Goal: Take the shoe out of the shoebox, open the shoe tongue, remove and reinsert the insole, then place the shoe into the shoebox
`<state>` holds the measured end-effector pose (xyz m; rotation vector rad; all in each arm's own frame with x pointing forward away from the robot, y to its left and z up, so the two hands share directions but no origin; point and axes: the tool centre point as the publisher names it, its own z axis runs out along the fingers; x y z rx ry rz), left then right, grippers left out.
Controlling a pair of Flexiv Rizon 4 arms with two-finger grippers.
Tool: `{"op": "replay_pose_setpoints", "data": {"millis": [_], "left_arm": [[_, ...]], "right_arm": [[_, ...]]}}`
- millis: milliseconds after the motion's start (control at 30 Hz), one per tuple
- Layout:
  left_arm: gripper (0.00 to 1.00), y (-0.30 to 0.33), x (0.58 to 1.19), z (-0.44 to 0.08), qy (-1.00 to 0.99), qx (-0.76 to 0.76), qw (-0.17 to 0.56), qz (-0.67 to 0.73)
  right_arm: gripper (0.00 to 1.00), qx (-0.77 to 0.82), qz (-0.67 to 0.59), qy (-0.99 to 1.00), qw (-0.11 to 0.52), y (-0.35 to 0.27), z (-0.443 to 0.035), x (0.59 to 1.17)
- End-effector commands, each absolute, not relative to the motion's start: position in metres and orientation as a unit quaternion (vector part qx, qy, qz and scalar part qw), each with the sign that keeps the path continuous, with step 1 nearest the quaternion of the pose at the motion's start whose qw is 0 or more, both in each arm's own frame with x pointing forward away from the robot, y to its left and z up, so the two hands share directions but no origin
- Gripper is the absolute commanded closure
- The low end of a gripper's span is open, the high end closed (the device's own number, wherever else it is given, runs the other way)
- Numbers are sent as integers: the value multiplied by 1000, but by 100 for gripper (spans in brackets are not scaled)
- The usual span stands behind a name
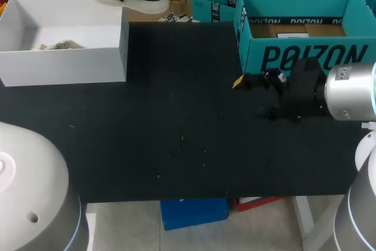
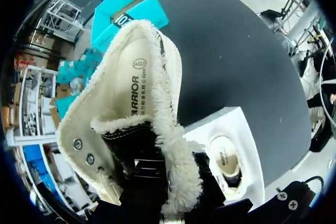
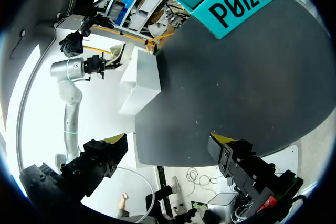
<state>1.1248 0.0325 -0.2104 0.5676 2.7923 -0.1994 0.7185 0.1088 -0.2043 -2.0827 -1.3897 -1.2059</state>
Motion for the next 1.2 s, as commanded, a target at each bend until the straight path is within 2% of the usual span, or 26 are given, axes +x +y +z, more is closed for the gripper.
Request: {"op": "replay_pose_setpoints", "data": {"millis": [33, 300, 667, 1200], "left_arm": [[100, 73, 1121, -217, 968, -164, 172, -83], [100, 121, 1116, -234, 958, -215, 176, -64], [100, 166, 1133, -257, 956, -209, 206, -5], [100, 185, 1139, -296, 972, -153, 177, 1]], "right_arm": [[0, -737, -427, -492, 180, 109, -205, 719], [0, -737, -427, -492, 180, 109, -205, 719], [0, -737, -427, -492, 180, 109, -205, 719], [0, -737, -427, -492, 180, 109, -205, 719]]}}
